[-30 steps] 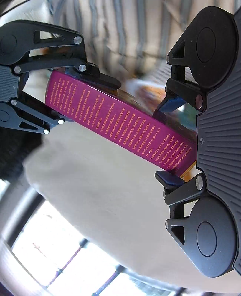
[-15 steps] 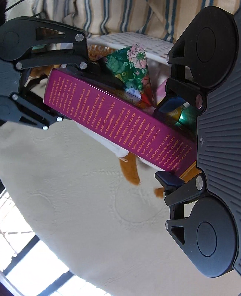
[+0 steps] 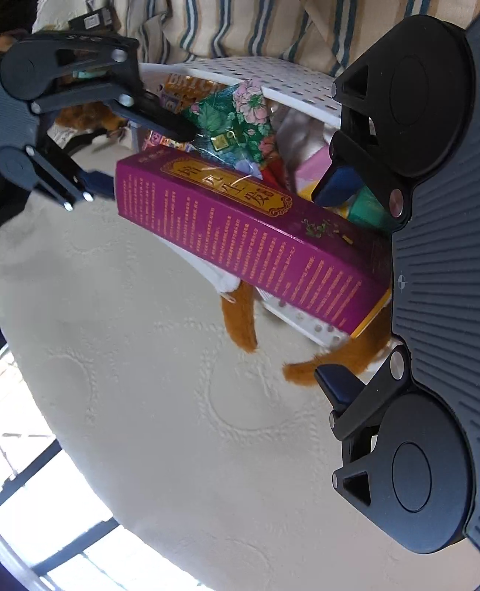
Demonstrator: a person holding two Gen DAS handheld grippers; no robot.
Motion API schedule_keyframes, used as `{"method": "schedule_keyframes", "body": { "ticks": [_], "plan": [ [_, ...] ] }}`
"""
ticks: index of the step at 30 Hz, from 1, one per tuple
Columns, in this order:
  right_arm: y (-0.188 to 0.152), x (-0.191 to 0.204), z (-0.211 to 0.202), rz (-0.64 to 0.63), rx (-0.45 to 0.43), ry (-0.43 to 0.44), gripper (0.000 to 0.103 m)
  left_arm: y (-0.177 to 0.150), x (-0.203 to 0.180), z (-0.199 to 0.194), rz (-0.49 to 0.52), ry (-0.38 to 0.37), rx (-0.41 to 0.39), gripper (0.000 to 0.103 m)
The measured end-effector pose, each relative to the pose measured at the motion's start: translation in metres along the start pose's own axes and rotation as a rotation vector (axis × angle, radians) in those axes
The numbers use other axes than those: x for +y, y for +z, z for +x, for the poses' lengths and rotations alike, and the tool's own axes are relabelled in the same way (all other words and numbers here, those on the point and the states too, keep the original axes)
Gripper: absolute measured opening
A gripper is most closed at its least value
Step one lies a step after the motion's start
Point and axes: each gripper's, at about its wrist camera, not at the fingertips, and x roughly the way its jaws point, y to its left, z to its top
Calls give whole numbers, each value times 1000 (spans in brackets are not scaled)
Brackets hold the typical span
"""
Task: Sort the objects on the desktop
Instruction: 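Open both tools to drop the magenta box into the basket, then move both open tools back to the items beside the teddy bear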
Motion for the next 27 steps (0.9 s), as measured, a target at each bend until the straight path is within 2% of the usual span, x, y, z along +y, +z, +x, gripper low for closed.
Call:
{"method": "schedule_keyframes", "body": {
  "ticks": [7,11,14,17,19,20,21,24,27],
  "plan": [
    [-20,-10,-22,75,-21,-40,76,-4,3,-24,-84,4,-36,99],
    [-39,-21,-46,170,-59,-69,76,-3,9,-39,-169,15,-74,99],
    [-57,-32,-67,270,-100,-104,78,-2,8,-53,-213,18,-96,99],
    [-80,-42,-89,388,-139,-133,79,11,5,-41,-225,20,-116,99],
    [-97,-47,-99,477,-157,-174,79,11,-2,-50,-250,22,-137,99],
    [-106,-51,-102,529,-158,-186,79,14,-2,-45,-261,23,-163,99],
    [-116,-54,-106,574,-158,-208,79,16,-3,-67,-271,28,-186,99],
    [-150,-57,-112,702,-130,-296,79,37,-22,-79,-302,24,-259,99],
    [-185,-52,-110,798,-94,-351,79,57,-56,-94,-313,0,-325,100]
  ]
}}
